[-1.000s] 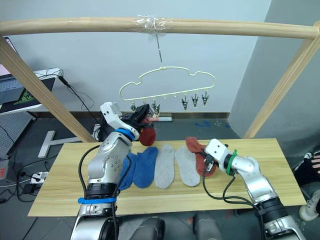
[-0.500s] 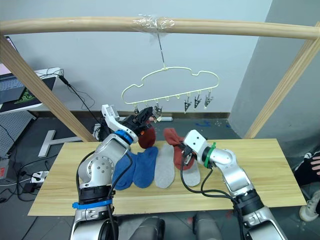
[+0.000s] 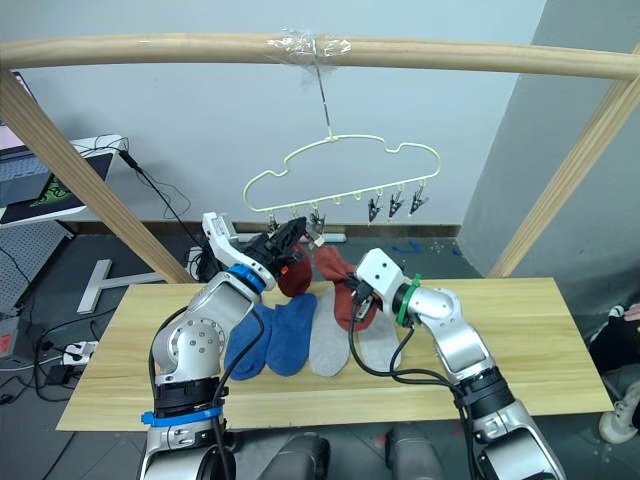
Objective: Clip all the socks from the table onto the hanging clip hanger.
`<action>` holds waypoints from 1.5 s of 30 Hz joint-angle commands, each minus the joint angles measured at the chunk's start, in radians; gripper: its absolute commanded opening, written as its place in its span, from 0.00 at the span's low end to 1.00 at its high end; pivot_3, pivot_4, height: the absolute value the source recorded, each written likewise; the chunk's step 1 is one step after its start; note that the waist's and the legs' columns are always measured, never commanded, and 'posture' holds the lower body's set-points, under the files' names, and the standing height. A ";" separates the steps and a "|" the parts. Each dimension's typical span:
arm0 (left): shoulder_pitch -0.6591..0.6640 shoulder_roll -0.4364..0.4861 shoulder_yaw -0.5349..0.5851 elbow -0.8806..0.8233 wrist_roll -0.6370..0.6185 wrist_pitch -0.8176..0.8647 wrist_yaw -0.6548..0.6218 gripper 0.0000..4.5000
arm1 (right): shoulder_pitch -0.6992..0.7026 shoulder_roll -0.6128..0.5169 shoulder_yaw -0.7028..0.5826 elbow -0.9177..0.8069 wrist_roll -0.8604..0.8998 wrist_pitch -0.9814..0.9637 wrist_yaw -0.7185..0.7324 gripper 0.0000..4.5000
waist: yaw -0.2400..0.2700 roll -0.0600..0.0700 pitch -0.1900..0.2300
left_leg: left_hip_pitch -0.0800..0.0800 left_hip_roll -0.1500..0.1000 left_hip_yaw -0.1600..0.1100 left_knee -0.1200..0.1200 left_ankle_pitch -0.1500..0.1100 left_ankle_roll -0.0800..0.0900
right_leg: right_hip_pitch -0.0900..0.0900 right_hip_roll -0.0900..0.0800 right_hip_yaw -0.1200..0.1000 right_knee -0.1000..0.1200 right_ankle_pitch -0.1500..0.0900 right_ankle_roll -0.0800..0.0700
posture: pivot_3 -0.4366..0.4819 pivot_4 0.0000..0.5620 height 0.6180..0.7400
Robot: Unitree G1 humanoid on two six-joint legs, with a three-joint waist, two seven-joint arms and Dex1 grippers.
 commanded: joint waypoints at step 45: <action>0.132 0.194 -0.035 -0.180 -0.070 0.077 -0.087 0.89 | -0.029 0.104 -0.029 -0.111 0.209 0.240 0.019 0.63 | 0.004 0.002 0.002 | -0.002 0.000 -0.003 -0.002 -0.001 0.002 | -0.001 0.000 0.000 -0.001 0.000 0.000 | 0.53 0.37 1.00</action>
